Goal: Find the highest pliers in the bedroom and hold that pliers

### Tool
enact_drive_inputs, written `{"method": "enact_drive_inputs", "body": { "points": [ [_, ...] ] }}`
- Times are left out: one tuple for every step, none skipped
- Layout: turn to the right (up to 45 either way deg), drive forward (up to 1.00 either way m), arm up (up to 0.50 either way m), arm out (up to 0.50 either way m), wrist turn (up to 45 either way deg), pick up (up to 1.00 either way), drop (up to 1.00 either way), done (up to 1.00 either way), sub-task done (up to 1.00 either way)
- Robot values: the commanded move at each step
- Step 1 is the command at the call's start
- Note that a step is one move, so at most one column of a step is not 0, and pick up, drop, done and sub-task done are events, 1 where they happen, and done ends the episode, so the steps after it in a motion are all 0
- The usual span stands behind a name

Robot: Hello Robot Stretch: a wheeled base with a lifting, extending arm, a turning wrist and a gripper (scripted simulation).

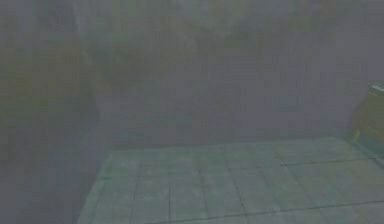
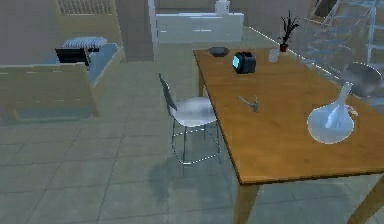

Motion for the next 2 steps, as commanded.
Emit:
{"method": "enact_drive_inputs", "body": {
  "points": [
    [45.0, 0.0, 0.0, 0.0, 0.0, 0.0, 0.0, 0.0, 0.0],
    [3.0, 0.0, 0.0, 0.0, 0.0, 0.0, 0.0, 0.0, 0.0]
  ]
}}
